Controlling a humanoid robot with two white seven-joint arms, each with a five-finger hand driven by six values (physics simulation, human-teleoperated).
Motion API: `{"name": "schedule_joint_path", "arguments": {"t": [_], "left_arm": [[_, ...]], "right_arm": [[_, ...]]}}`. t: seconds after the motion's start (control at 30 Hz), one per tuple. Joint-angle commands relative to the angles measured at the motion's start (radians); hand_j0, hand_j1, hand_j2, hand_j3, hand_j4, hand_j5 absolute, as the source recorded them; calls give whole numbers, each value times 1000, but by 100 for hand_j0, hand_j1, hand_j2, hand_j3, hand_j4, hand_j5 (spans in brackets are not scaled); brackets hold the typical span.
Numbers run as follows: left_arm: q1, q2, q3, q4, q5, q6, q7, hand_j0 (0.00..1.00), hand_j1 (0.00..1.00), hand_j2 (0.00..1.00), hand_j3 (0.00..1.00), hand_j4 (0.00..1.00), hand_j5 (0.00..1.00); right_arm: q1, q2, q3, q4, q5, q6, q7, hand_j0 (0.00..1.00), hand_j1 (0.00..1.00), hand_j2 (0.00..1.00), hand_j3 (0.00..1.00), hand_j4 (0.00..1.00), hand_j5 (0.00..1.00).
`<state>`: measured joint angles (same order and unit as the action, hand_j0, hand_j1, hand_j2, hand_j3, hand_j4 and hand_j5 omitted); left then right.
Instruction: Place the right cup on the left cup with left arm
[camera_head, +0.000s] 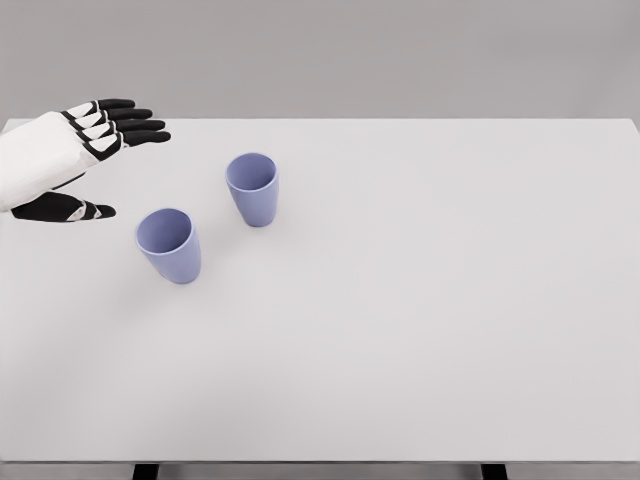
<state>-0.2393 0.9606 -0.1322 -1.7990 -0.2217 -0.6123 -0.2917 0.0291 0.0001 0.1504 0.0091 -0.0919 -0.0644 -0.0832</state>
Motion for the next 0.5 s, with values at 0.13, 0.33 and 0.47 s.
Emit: {"name": "schedule_joint_path", "arguments": {"t": [0.13, 0.33, 0.47], "left_arm": [[-6, 3, -1, 0, 7, 1, 0, 100, 100, 100, 100, 100, 100], [-41, 4, 0, 58, 78, 1, 2, 100, 100, 100, 100, 100, 100], [-46, 6, -30, 67, 85, 1, 2, 100, 100, 100, 100, 100, 100]], "right_arm": [[0, 0, 0, 0, 0, 0, 0, 100, 100, 100, 100, 100, 100], [0, 0, 0, 0, 0, 0, 0, 100, 100, 100, 100, 100, 100], [0, 0, 0, 0, 0, 0, 0, 100, 100, 100, 100, 100, 100]]}}
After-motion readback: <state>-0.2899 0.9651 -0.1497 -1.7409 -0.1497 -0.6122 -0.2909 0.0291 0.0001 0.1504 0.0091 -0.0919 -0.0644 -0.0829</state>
